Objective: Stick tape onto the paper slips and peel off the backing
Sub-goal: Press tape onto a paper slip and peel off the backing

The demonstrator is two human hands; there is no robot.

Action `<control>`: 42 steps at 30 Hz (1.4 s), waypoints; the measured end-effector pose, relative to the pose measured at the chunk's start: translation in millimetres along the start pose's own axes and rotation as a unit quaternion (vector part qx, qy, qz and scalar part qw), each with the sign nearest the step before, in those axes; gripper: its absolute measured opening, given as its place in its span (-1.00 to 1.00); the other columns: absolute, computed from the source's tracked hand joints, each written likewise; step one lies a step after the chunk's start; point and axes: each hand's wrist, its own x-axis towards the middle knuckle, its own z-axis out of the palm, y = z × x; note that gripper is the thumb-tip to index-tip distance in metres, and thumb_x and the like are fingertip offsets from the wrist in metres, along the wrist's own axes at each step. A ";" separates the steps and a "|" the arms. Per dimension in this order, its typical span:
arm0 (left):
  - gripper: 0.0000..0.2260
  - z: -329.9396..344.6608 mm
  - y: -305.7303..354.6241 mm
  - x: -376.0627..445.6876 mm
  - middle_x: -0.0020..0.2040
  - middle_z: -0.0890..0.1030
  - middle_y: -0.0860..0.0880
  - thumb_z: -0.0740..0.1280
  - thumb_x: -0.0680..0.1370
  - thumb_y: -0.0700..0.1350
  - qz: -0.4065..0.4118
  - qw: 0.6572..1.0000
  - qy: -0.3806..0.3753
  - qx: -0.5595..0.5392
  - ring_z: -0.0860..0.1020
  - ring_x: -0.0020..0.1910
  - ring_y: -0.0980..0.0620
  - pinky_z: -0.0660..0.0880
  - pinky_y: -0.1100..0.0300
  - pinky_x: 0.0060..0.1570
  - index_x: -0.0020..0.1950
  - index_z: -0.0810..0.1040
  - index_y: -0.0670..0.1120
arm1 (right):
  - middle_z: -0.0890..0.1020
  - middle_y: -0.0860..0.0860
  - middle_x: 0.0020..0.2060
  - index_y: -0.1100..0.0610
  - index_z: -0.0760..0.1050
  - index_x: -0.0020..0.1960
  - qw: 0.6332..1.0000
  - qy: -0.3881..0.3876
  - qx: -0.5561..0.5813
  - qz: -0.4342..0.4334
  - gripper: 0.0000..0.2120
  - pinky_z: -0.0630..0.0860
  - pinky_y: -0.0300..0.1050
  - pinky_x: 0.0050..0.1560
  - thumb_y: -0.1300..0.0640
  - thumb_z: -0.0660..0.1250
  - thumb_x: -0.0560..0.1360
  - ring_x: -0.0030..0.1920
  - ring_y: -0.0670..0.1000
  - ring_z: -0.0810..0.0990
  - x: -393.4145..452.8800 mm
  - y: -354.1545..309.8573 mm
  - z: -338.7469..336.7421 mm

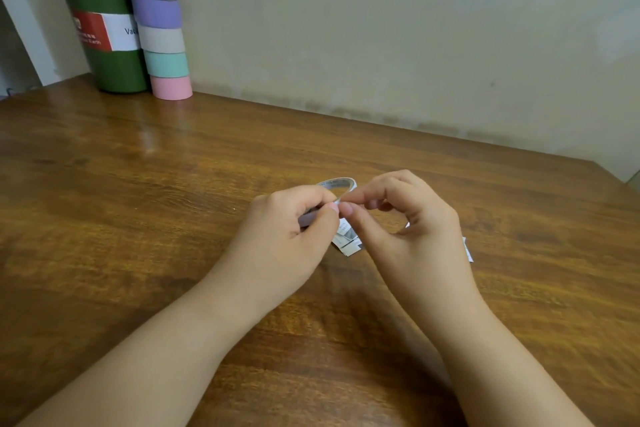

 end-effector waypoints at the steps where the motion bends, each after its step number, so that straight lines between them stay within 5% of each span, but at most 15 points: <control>1: -0.79 -0.3 -0.1 0.1 -0.48 0.40 0.09 0.23 0.48 -0.06 0.003 1.000 0.005 0.004 0.37 -0.48 0.18 0.23 0.37 -0.48 -0.28 0.59 -0.08 | 0.55 -0.11 -0.27 0.02 0.60 -0.23 1.000 -0.007 0.004 0.002 -0.98 0.38 -0.39 -0.11 0.11 0.42 0.38 -0.16 -0.14 0.50 -0.1 -0.7 -0.9; 6: -0.79 -1.2 -0.5 1.6 -0.51 0.38 0.07 0.24 0.43 -0.04 0.004 1.000 0.010 -0.022 0.33 -0.48 0.16 0.22 0.27 -0.47 -0.35 0.55 -0.08 | 0.54 -0.15 -0.25 0.04 0.58 -0.22 1.000 -0.011 0.017 -0.015 -0.94 0.38 -0.38 -0.11 0.17 0.42 0.40 -0.16 -0.12 0.50 -1.9 -3.1 -0.6; 19: -0.78 -2.9 9.4 2.2 -0.55 0.45 0.21 0.20 0.45 -0.13 -0.040 0.979 -0.056 -0.192 0.41 -0.47 0.29 0.28 0.46 -0.37 -0.39 0.51 0.02 | 0.44 -0.24 -0.23 0.03 0.49 -0.17 0.994 -0.073 0.020 -0.077 -0.91 0.31 -0.35 -0.08 0.15 0.30 0.51 -0.15 -0.15 0.41 1.7 -2.6 -4.9; 23: -0.76 -9.7 3.7 8.7 -0.56 0.34 0.14 0.21 0.44 -0.08 -0.095 0.969 -0.034 -0.226 0.28 -0.49 0.22 0.27 0.27 -0.33 -0.41 0.55 0.00 | 0.44 -0.22 -0.27 -0.02 0.46 -0.17 0.991 -0.112 0.045 -0.049 -0.90 0.31 -0.40 -0.13 0.12 0.32 0.52 -0.20 -0.15 0.42 3.8 -2.6 -17.0; 28: -0.81 -17.8 -5.1 13.1 -0.49 0.36 0.13 0.18 0.62 -0.16 -0.095 0.980 -0.004 -0.173 0.32 -0.42 0.18 0.30 0.29 -0.29 -0.06 0.57 -0.04 | 0.58 -0.01 -0.28 0.01 0.58 -0.16 0.977 -0.077 0.180 0.086 -0.95 0.37 -0.43 -0.21 0.07 0.38 0.46 -0.24 -0.17 0.46 8.3 -4.3 -26.7; 32: -0.69 -12.2 -4.7 9.2 -0.43 0.42 0.12 0.13 0.63 -0.13 -0.108 0.981 -0.011 -0.163 0.33 -0.40 0.15 0.28 0.20 -0.26 0.23 0.38 0.27 | 0.52 -0.18 -0.30 0.02 0.66 -0.02 0.938 -0.066 0.275 0.198 -0.78 0.38 -0.31 -0.11 -0.06 0.29 0.51 -0.23 -0.16 0.43 7.0 1.7 -18.4; 37: -0.64 -15.7 4.3 10.4 -0.29 0.31 -0.09 0.11 0.60 -0.28 -0.167 0.937 -0.027 -0.306 0.28 -0.39 0.13 0.28 0.17 -0.15 -0.01 0.66 0.02 | 0.46 -0.05 -0.23 0.00 0.65 0.07 0.884 -0.094 0.399 0.224 -0.67 0.37 -0.17 -0.15 -0.01 0.15 0.49 -0.22 -0.05 0.37 6.6 -0.6 -11.8; 42: -0.69 -19.6 4.4 10.3 -0.32 0.42 0.02 0.25 0.41 -0.24 -0.193 0.851 -0.102 -0.477 0.33 -0.35 0.13 0.32 0.18 -0.17 0.07 0.67 -0.13 | 0.45 -0.01 -0.20 -0.01 0.60 0.17 0.858 -0.150 0.448 0.202 -0.61 0.36 -0.13 -0.08 0.03 0.12 0.46 -0.19 -0.04 0.37 3.2 -5.6 -9.1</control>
